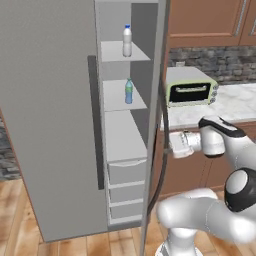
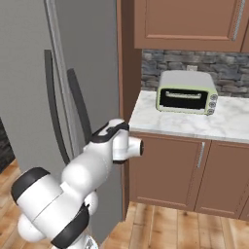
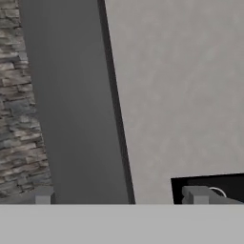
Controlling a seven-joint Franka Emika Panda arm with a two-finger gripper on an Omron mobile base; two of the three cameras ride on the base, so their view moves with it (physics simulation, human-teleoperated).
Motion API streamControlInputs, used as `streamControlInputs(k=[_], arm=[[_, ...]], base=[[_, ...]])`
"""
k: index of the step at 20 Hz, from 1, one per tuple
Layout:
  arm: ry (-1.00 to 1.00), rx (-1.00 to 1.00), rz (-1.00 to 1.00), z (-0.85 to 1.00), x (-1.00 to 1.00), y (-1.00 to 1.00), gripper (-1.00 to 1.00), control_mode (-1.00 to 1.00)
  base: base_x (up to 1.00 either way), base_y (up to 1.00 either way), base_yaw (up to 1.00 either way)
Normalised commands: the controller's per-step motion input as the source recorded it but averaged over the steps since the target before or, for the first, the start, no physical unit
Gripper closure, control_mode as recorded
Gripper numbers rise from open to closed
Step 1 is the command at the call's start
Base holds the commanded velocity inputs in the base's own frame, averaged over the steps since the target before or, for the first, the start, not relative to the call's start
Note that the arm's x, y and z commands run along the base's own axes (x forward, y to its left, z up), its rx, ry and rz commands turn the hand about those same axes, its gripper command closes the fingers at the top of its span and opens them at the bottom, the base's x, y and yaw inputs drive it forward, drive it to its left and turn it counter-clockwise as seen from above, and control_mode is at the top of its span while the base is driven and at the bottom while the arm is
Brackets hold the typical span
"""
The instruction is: Take the bottled waters from the counter and place them in the freezer to freeze. Close the freezer door after placing the bottles.
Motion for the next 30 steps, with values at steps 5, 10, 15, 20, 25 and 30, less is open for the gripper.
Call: streamControlInputs(k=[5,10,15,20,25,30], arm=[[0.00,-0.01,-0.27,0.00,0.00,0.70,-1.00,-1.00],[0.03,-0.03,-0.27,0.00,0.13,0.68,-1.00,-1.00],[0.13,-0.03,-0.14,0.00,0.27,0.28,-1.00,-1.00],[0.12,0.00,-0.07,0.00,0.31,0.01,-1.00,-1.00],[0.09,0.00,-0.04,0.02,0.30,0.07,-1.00,-1.00],[0.04,0.00,-0.01,0.00,0.20,0.00,-1.00,-1.00]], base=[[0.00,0.00,0.00],[0.00,0.00,0.00],[0.00,0.00,0.00],[0.00,0.00,0.00],[0.00,0.00,0.00],[0.00,0.00,0.00]])
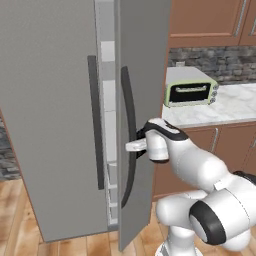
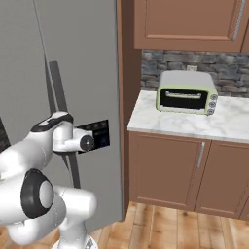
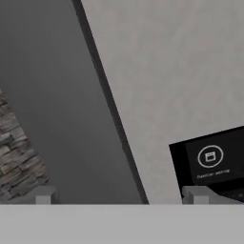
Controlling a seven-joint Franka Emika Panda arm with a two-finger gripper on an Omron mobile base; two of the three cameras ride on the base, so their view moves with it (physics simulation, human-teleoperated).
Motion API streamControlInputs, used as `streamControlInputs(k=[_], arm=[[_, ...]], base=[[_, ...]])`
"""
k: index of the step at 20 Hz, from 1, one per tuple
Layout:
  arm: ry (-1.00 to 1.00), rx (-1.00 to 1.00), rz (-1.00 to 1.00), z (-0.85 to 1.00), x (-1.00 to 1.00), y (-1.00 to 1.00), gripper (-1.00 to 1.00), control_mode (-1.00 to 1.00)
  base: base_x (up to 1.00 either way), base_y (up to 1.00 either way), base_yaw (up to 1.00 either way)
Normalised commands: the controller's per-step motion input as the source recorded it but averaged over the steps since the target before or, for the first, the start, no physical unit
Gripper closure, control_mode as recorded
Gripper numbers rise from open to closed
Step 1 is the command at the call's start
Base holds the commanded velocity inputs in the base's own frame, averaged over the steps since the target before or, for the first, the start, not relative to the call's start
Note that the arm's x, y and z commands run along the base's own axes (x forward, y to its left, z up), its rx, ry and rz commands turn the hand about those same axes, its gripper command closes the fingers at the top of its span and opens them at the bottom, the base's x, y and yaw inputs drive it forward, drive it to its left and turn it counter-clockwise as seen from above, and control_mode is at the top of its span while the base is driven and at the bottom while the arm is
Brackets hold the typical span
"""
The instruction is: Take the bottled waters from the counter and place them in the freezer to freeze. Close the freezer door after placing the bottles.
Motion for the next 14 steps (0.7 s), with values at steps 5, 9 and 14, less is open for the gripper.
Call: streamControlInputs(k=[5,9,14], arm=[[0.03,-0.06,-0.03,0.01,0.10,0.04,-1.00,-1.00],[0.14,-0.14,-0.05,0.11,0.19,0.12,-1.00,-1.00],[0.18,-0.16,-0.07,0.18,0.28,0.21,-1.00,-1.00]], base=[[0.00,0.00,0.00],[0.00,0.00,0.00],[0.00,0.00,0.00]])
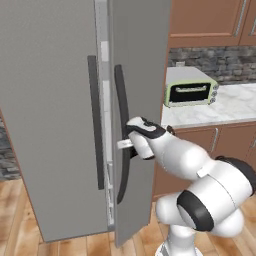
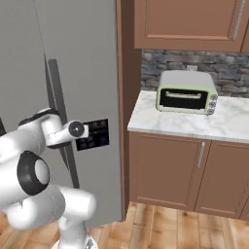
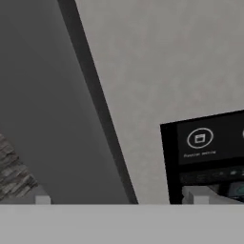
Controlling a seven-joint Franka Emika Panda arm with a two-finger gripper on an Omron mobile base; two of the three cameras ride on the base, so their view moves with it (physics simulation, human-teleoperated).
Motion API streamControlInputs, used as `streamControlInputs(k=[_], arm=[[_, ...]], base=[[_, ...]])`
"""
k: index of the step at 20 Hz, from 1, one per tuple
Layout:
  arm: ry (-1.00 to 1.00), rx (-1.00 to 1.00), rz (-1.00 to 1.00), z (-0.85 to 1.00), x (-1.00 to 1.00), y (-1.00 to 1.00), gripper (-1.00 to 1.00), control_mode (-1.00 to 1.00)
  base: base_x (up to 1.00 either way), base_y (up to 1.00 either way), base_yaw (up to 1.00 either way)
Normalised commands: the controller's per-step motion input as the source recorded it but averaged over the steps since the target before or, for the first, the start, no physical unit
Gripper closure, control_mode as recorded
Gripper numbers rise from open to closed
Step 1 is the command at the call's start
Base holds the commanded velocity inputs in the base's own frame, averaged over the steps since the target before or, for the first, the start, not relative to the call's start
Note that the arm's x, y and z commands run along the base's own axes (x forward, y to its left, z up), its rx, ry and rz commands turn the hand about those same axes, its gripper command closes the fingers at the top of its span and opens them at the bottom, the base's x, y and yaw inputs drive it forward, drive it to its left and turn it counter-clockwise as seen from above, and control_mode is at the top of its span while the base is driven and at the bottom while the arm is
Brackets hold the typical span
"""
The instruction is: Take the bottled waters from the counter and place them in the freezer to freeze. Close the freezer door after placing the bottles.
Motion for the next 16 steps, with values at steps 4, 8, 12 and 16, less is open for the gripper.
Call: streamControlInputs(k=[4,8,12,16], arm=[[0.13,-0.11,-0.08,0.11,0.29,0.18,-1.00,-1.00],[0.17,-0.10,-0.09,0.07,0.40,0.22,-1.00,-1.00],[0.15,-0.09,-0.11,0.04,0.42,0.19,-1.00,-1.00],[0.05,-0.02,-0.12,0.00,0.33,0.04,-1.00,-1.00]], base=[[0.00,0.00,0.00],[0.00,0.00,0.00],[0.00,0.00,0.00],[0.00,0.00,0.00]])
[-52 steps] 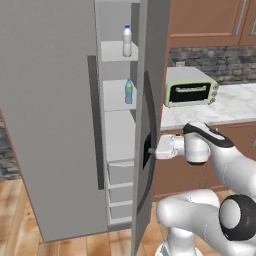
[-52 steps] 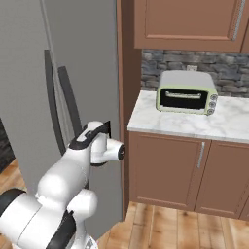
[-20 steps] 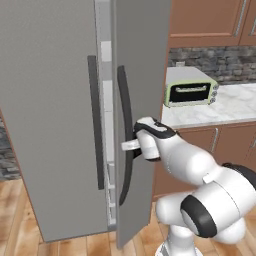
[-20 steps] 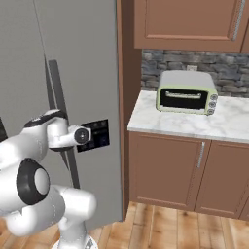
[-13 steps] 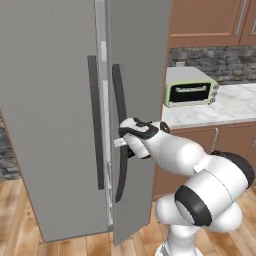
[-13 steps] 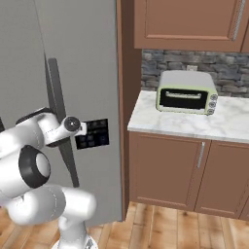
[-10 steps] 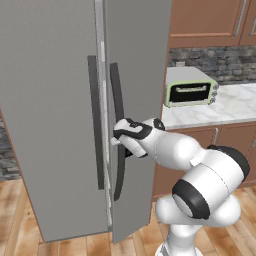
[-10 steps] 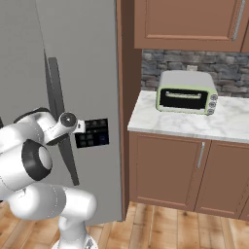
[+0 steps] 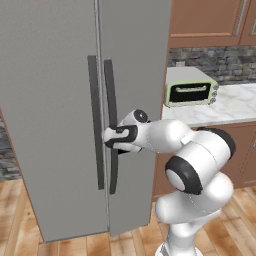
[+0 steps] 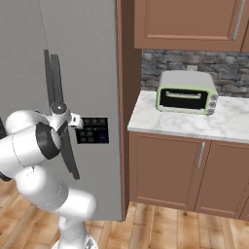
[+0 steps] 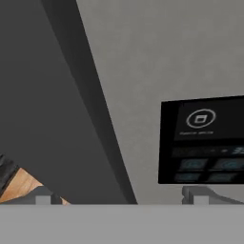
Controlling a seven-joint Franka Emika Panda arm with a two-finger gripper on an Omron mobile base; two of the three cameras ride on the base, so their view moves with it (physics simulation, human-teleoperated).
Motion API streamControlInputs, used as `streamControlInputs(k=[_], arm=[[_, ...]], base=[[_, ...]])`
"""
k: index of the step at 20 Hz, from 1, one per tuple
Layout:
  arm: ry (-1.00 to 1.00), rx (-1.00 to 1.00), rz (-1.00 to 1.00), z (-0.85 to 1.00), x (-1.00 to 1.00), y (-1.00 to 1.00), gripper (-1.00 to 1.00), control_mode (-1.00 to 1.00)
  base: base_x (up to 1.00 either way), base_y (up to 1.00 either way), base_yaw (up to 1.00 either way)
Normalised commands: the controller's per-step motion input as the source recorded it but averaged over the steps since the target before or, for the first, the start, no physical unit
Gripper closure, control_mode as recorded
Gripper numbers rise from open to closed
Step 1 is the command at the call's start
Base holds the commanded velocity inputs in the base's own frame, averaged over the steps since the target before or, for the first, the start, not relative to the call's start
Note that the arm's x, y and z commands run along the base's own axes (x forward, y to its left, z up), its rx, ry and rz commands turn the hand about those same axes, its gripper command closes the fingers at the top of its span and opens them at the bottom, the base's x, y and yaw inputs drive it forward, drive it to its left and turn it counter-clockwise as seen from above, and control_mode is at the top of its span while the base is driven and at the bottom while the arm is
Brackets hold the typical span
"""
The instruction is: Take the bottled waters from the counter and place them in the freezer to freeze. Close the freezer door after placing the bottles.
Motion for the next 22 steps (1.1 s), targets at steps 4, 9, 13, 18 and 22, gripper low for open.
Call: streamControlInputs(k=[4,9,13,18,22], arm=[[0.02,0.00,-0.07,0.00,0.29,0.00,-1.00,-1.00],[0.00,0.00,-0.08,-0.01,0.20,0.00,-1.00,-1.00],[0.00,0.00,-0.08,0.00,0.27,0.00,-1.00,-1.00],[0.00,-0.01,-0.07,0.00,0.43,0.00,-1.00,-1.00],[0.00,-0.01,-0.08,0.00,0.50,0.00,-1.00,-1.00]], base=[[0.00,0.00,0.00],[0.00,0.00,0.00],[0.00,0.00,0.00],[0.00,0.00,0.00],[0.00,0.00,0.00]])
